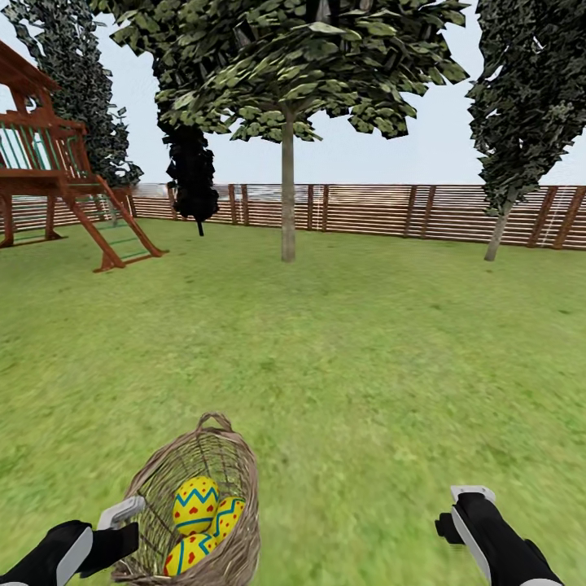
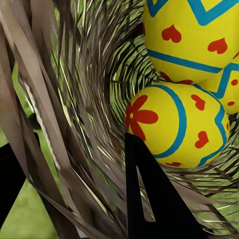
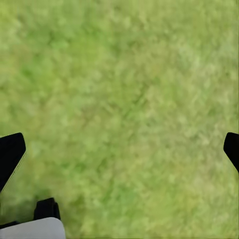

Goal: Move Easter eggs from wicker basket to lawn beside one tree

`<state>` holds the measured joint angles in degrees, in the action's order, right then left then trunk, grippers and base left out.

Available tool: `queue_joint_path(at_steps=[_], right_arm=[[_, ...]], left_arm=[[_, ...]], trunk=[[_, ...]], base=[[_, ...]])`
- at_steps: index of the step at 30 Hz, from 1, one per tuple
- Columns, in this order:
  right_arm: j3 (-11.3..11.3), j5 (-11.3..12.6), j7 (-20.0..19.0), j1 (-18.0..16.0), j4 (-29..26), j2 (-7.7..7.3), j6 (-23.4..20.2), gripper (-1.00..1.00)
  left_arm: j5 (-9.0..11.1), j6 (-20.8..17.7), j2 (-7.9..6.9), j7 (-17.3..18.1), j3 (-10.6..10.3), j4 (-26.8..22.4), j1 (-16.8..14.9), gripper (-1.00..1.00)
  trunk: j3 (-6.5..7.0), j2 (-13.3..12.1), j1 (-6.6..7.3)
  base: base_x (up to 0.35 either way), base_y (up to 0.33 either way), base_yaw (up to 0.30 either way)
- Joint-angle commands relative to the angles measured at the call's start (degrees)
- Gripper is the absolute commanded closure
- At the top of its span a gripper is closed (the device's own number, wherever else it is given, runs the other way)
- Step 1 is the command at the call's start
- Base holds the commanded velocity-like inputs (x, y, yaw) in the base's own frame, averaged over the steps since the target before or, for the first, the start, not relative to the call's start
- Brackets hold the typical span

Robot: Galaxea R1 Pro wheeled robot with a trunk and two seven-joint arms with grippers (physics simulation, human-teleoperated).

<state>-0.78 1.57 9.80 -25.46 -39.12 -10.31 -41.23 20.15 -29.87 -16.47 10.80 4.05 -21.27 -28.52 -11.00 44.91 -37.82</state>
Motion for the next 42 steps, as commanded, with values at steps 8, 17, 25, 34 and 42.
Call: queue_joint_path(at_steps=[8,17,25,34,42], right_arm=[[0.05,0.33,0.22,-0.03,-0.08,0.02,-0.26,-1.0],[0.15,0.33,0.22,-0.03,-0.08,0.2,-0.26,-1.0],[0.09,0.28,0.22,-0.03,-0.08,0.2,-0.26,-1.0],[0.08,0.28,0.22,-0.03,-0.08,0.2,-0.26,-1.0],[0.08,0.28,0.22,-0.03,-0.08,0.2,-0.26,-1.0]], left_arm=[[0.51,-0.49,0.08,0.12,0.52,-0.09,-0.05,1.0],[0.59,-0.45,0.12,0.1,0.52,-0.12,-0.05,1.0],[0.59,-0.45,0.12,0.11,0.52,-0.14,-0.05,1.0],[0.6,-0.45,0.12,0.12,0.52,-0.18,-0.05,1.0],[0.6,-0.45,0.12,0.16,0.52,-0.18,-0.05,1.0]], trunk=[[-0.08,0.06,-0.04],[-0.08,0.06,-0.04],[-0.08,0.06,-0.04],[-0.08,0.06,-0.04],[-0.08,0.06,-0.04]], base=[[0.329,0.0,-0.037],[0.329,0.0,-0.11],[0.329,0.0,0.0],[0.329,0.0,0.0],[0.329,0.0,0.0]])
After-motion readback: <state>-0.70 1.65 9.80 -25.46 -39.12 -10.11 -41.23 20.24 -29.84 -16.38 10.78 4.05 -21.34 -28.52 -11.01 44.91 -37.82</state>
